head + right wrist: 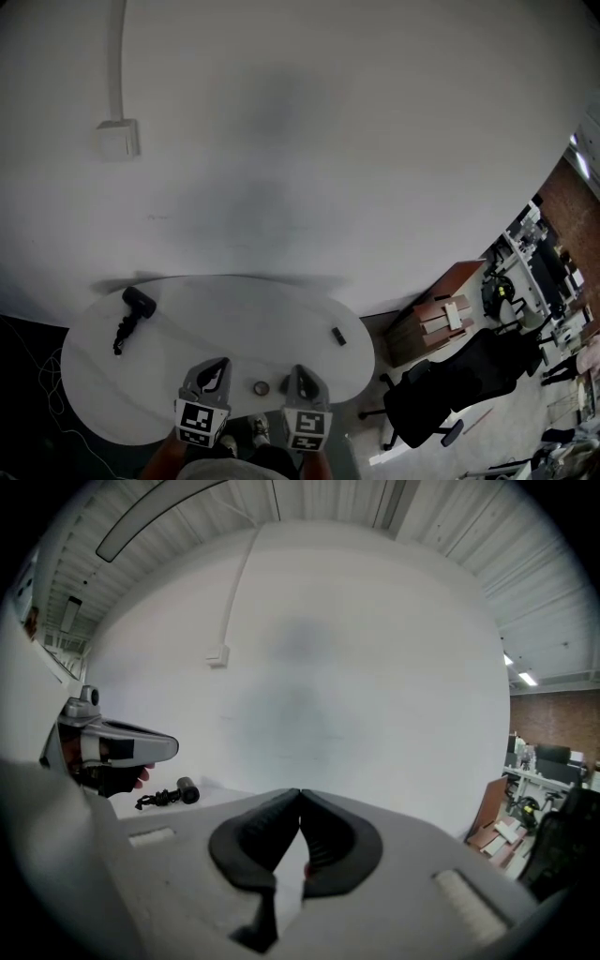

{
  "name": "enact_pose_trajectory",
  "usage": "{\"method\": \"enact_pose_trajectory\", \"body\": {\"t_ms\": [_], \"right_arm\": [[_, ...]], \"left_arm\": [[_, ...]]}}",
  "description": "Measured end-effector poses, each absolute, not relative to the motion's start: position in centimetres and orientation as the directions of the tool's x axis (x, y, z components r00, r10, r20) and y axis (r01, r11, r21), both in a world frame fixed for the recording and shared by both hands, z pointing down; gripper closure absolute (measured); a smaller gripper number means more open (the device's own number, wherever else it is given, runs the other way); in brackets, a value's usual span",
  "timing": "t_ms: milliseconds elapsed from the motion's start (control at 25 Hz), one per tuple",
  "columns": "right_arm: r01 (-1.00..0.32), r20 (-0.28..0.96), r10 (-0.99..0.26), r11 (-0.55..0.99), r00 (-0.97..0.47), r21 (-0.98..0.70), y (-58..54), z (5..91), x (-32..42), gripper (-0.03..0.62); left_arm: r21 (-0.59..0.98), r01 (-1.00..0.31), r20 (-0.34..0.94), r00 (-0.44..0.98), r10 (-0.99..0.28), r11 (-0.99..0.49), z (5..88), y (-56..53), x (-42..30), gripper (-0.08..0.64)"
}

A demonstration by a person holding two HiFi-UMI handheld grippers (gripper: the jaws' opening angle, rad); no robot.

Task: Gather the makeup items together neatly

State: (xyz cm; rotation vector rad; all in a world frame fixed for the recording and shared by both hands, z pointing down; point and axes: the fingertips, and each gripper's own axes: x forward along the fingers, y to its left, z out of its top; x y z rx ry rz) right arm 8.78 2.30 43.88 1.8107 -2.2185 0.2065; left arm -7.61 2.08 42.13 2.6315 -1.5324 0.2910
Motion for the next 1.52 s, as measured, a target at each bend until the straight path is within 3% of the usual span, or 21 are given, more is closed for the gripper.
{"method": "enact_pose_trajectory", "body": {"t_ms": [440, 880, 1520], "right_arm": [[-0.994, 0.344, -0.937, 0.085, -0.058, 0.063, 5.0, 45.4, 12.9, 0.588], [-0.997, 0.371, -0.928, -0.018, 0.043, 0.071, 6.5, 46.0, 22.3, 0.588], [-0.986, 0.463, -0.877, 0.162, -0.130, 0.029, -3.5, 50.9, 31.8, 0.588]], "left_arm": [[-0.006, -0.802, 0.208, 0.584, -0.785, -0.598, 42.5, 2.3, -3.8, 0.551], [0.018, -0.725, 0.209, 0.676, -0.707, -0.689, 43.4, 1.9, 6.2, 0.551], [0.048, -0.830, 0.315, 0.541, -0.780, -0.556, 47.8, -5.7, 15.1, 0.549]]}}
